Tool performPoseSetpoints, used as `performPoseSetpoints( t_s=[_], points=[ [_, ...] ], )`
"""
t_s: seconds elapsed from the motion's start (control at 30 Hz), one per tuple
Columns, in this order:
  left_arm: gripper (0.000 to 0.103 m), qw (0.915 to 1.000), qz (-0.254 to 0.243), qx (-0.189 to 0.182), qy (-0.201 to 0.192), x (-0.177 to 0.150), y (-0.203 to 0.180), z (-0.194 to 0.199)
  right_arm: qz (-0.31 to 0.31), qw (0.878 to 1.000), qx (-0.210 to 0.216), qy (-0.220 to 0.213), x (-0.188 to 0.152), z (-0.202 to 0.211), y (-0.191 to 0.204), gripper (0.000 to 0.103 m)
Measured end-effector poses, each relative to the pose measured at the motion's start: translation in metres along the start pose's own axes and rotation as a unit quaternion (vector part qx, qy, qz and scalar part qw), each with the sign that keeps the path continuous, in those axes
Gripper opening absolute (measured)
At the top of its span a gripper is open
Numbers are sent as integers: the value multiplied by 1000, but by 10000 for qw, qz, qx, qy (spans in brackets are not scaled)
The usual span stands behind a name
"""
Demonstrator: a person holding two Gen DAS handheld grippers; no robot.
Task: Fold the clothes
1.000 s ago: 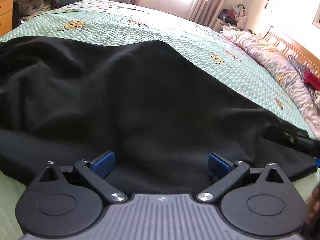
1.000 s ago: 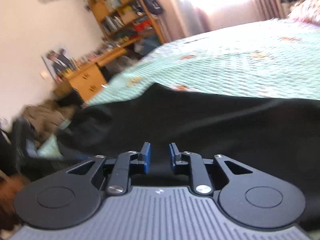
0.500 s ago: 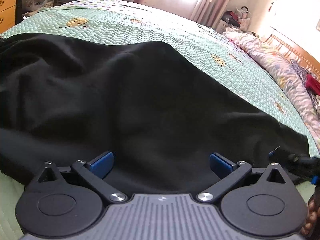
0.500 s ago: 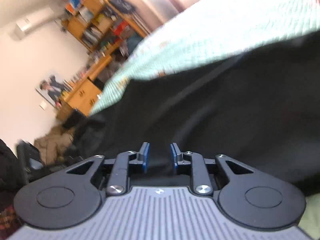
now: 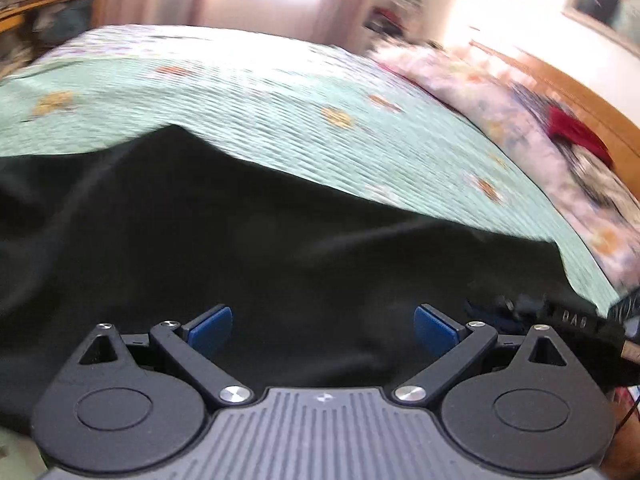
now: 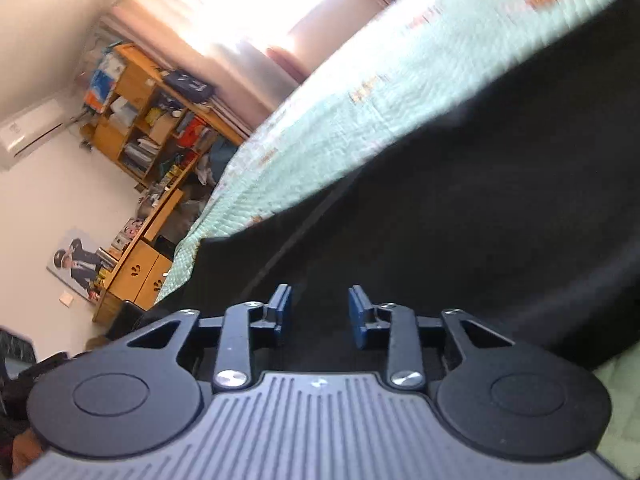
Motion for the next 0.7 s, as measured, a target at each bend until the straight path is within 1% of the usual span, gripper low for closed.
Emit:
performPoseSetpoints(
  t_s=[0.03,0.07,0.1,0.13,0.17,0.2,0.27,0.3,0.33,0.37,0.4,0.47,0.53,0.6,0.63,0.67,0.7],
  points=[
    [98,9999,-52,-92,92,-2,-8,-12,91,9999,37,-45,2,1,5,39],
    [98,9998,-29,-102,176,-5,-10,-22,180,9998,72,-51,2,2,9,45],
    [98,9994,131,-78,321,-12,-8,-34,128,9999,76,4,1,0,3,50],
    [98,9984,300,-52,470,-18,-5,-45,76,9999,81,60,0,-2,-4,56],
    [98,9982,390,-66,460,-23,-3,-50,24,9999,86,115,-1,-4,-10,57],
    [100,9979,475,-83,440,-28,0,-54,-28,9998,90,171,-2,-5,-17,56],
    [100,9984,368,-163,409,-30,-1,-52,-167,9996,110,206,-3,-3,-32,29],
    [100,9983,359,-182,424,-30,0,-51,-201,9995,27,229,-2,1,-38,25],
    [100,9981,392,-209,436,-30,0,-50,-214,9995,-38,217,-3,7,-42,23],
    [100,9980,418,-207,429,-29,0,-49,-230,9995,-110,187,-1,13,-44,23],
    [100,9979,443,-204,421,-28,0,-47,-151,9996,-186,147,0,16,-40,24],
    [99,9978,492,-197,406,-27,-1,-44,8,9994,-335,67,3,23,-33,30],
    [98,9984,337,-263,357,-26,-10,-39,154,9995,-291,-36,5,21,-19,34],
    [98,9991,63,-331,244,-24,-19,-27,227,9996,-176,-76,10,19,-13,40],
    [98,9993,-51,-312,223,-24,-21,-24,247,9995,-158,-74,11,16,-13,46],
    [98,9994,-73,-253,230,-25,-18,-23,100,9997,-198,-54,10,14,-23,50],
    [98,9995,-90,-192,239,-25,-15,-22,-46,9997,-239,-33,10,11,-33,50]
  ],
)
Point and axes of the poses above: each gripper's, at about its wrist camera, not at the fingertips, and z roughly against the way its jaws point, y to its left, x to its top, the point moved 9 cm from there along -z, roughly the way its jaws point, and after that the axes turned 1 degree about -x, right-handed, at the moved point
